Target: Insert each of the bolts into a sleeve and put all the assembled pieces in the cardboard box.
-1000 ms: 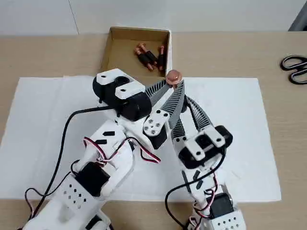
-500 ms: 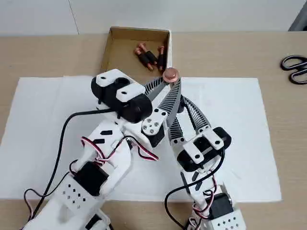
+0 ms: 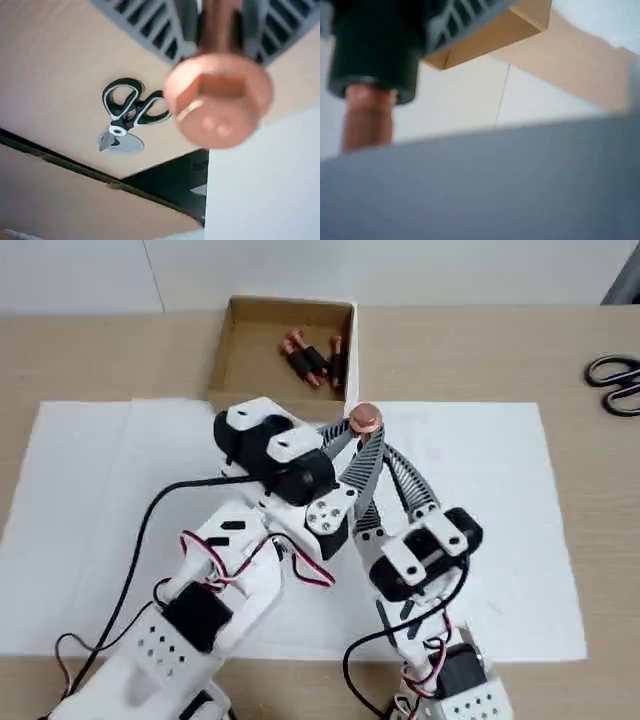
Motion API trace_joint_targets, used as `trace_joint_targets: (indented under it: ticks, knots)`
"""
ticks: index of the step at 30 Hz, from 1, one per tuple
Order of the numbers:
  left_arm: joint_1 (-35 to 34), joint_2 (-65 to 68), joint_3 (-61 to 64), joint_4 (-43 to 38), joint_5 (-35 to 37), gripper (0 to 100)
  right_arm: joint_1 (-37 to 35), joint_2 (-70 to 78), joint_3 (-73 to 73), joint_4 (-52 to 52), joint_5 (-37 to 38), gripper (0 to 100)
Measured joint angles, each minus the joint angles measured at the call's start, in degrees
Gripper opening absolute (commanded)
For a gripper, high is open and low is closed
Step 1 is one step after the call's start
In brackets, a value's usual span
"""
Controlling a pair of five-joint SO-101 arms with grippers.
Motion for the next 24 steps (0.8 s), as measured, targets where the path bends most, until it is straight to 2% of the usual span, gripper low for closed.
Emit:
trace_joint_targets:
  ticks: [4,10,17,24]
  knots:
    - [0.0,0.0,-0.5,5.3,0.0,1,-0.3,-0.1,0.0,0.0,0.0,0.5]
    - [-0.2,0.0,-1.4,6.2,0.0,1,-0.3,-0.1,0.0,-0.1,0.0,0.5]
    - [-0.9,0.0,-1.3,6.2,0.3,16,-0.3,-0.1,0.0,-0.1,0.0,0.5]
    - [-0.9,-0.1,-2.2,10.5,0.0,18,-0.3,0.0,0.0,-0.1,0.0,0.5]
